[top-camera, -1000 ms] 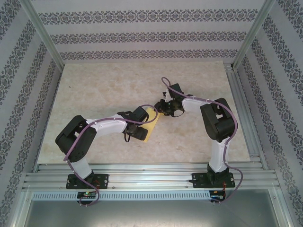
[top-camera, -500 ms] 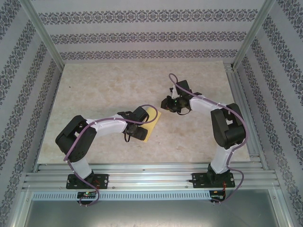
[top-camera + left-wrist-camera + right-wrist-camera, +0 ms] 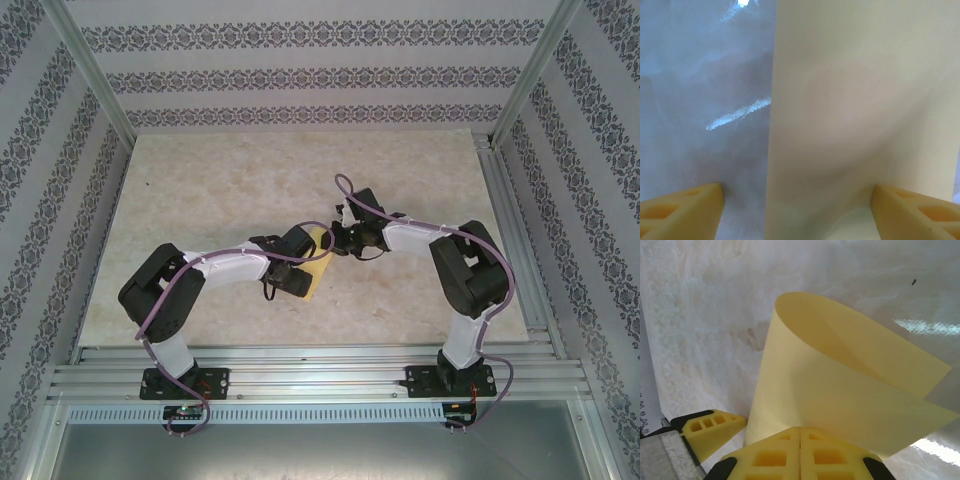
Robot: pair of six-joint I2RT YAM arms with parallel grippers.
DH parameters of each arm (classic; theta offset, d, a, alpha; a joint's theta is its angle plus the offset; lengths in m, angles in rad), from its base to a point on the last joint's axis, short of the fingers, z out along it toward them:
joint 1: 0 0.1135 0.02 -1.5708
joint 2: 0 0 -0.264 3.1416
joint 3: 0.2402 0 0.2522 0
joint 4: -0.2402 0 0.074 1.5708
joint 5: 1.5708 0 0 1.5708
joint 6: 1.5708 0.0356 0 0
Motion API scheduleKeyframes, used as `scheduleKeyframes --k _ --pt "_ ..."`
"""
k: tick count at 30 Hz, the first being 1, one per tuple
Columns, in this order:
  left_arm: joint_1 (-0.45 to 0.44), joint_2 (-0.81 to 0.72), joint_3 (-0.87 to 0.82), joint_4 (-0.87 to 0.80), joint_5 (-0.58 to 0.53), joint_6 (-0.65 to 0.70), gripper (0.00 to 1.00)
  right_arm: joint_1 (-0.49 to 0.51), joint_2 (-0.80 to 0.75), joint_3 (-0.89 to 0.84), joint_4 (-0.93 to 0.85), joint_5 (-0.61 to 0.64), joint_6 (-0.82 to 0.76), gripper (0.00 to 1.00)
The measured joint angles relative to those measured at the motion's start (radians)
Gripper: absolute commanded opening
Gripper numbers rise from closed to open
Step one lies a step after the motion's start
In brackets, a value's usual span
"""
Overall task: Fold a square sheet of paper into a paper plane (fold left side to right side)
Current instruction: Hold the square sheet of paper at the center of the table.
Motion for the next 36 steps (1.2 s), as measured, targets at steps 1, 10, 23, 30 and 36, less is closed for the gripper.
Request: scheduleKeyframes --k 1,10,23,30,36 --pt "0.0 0.0 0.0 0.0 0.0 0.0 0.78 0.0 0.01 0.0 0.0 0.0 0.002 0.06" --pt "0.0 0.005 0.006 -0.007 0.0 0.0 0.78 0.0 0.07 0.035 -0.012 0.008 0.002 0.06" --pt "-0.006 0.006 0.006 -0.007 -0.011 0.0 0.78 0.007 0.077 0.049 -0.049 0.035 -0.002 0.07" --pt "-0.007 0.006 0.008 -0.009 -0.011 0.0 0.78 0.006 0.077 0.053 -0.082 0.06 -0.013 0.07" --pt "-0.011 0.008 0.01 -0.01 -0.017 0.0 0.78 0.011 0.077 0.082 -0.109 0.066 -0.016 0.07"
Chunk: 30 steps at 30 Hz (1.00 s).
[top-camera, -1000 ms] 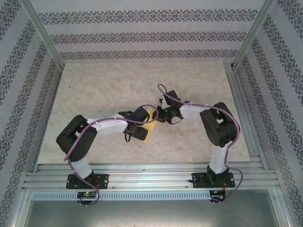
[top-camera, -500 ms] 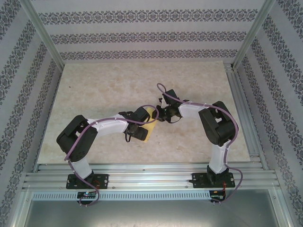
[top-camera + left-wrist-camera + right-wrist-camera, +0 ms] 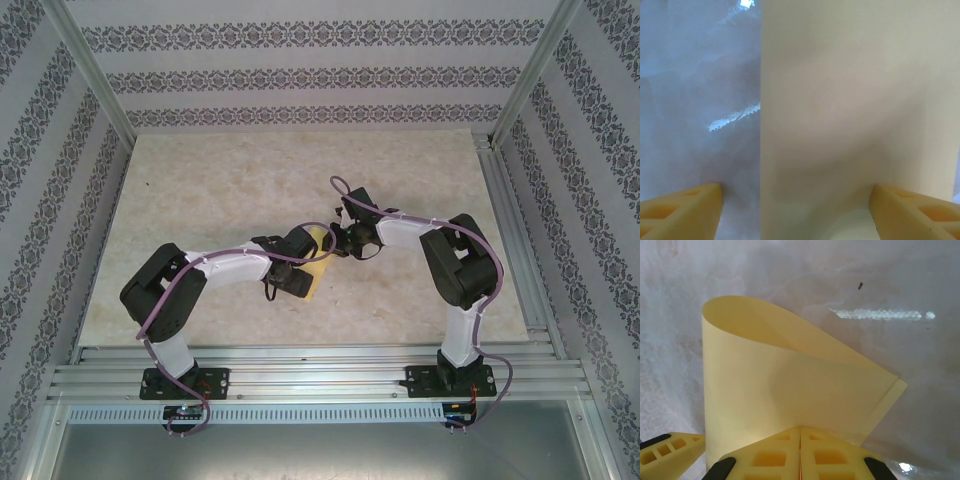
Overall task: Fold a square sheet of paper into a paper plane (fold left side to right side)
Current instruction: Hold the square sheet of paper at the center of the table.
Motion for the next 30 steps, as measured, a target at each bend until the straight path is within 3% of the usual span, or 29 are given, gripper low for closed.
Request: scheduleKeyframes --k 23,30 --pt "-0.002 -0.003 0.002 -0.003 0.001 -0.007 0.81 0.021 0.029 0.04 -0.103 0.088 -0.069 0.07" --pt "-0.001 -0.033 0.009 -0.042 0.069 -0.007 0.83 0.022 0.032 0.045 -0.109 0.089 -0.076 0.07"
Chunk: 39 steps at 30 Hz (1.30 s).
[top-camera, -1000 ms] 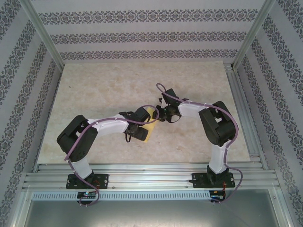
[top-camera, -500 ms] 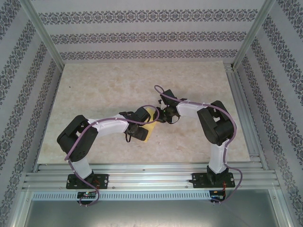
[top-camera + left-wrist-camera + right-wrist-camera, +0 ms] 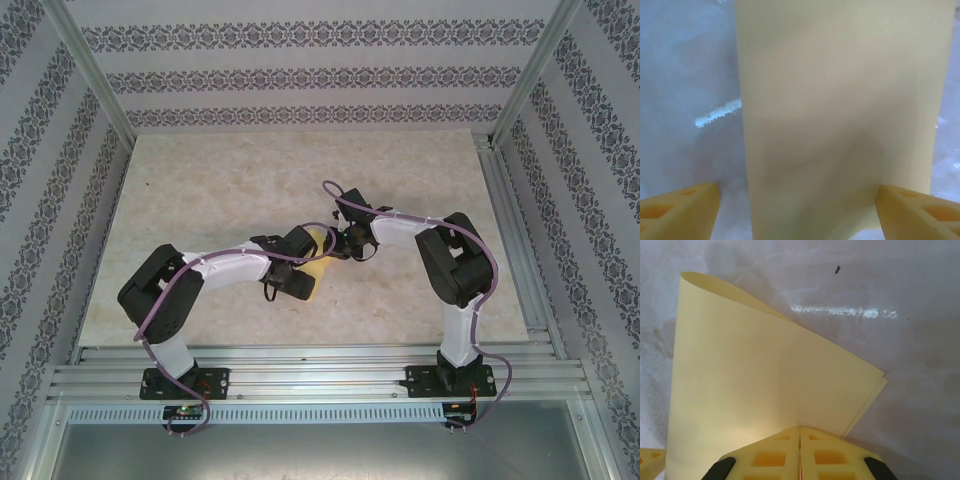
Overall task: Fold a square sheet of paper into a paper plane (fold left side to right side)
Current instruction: Hold the square sheet of paper at the center of the table.
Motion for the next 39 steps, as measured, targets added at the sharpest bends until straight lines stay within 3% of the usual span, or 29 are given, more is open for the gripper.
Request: scheduleKeyframes --k 10,26,39 --pt "0.084 -0.158 0.002 0.008 0.104 -0.027 0.84 0.004 0.002 0.003 -0.003 0.006 0.0 0.07" --pt "0.138 0.092 0.145 0.04 0.109 -0.062 0.81 0.006 0.002 0.005 -0.006 0.009 -0.001 0.07" --pt "0.138 0.122 0.129 0.046 0.052 -0.063 0.72 0.013 0.012 0.022 -0.015 0.011 -0.001 0.07"
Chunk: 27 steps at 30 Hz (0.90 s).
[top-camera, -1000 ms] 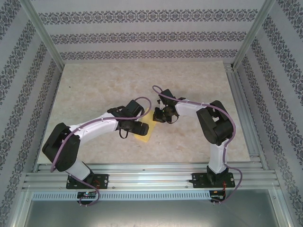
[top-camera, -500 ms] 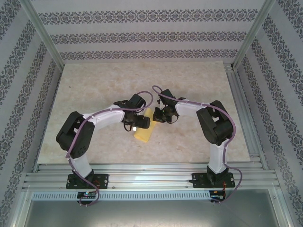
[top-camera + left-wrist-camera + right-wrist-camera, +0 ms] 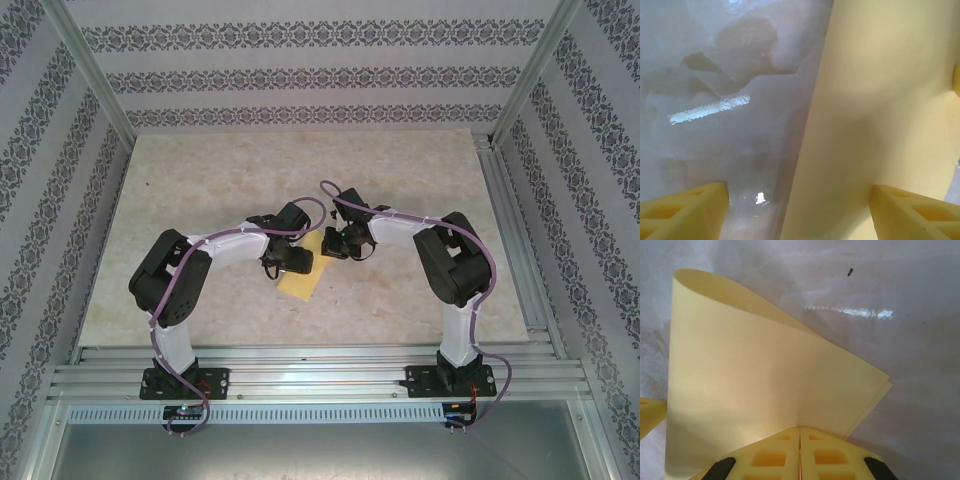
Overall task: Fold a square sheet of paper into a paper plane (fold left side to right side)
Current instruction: Hold the square sheet of paper at the center of the table.
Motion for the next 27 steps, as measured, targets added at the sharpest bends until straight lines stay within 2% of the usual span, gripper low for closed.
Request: scheduleKeyframes --k 5,19,23,27 --pt "0.0 0.0 -0.003 0.0 -0.017 0.0 0.66 0.0 0.0 0.001 0.0 0.0 0.0 0.08" --pt "-0.006 -0.007 -0.039 0.041 -0.047 0.0 0.65 -0.007 -0.039 0.002 -0.016 -0.002 0.001 0.17" --pt "-0.017 -0.009 -0.05 0.055 -0.067 0.0 0.65 -0.03 -0.121 -0.006 -0.013 -0.002 0.006 0.06" --pt "-0.025 -0.009 -0.051 0.058 -0.082 0.0 0.65 -0.032 -0.166 -0.04 0.036 -0.01 0.044 0.04"
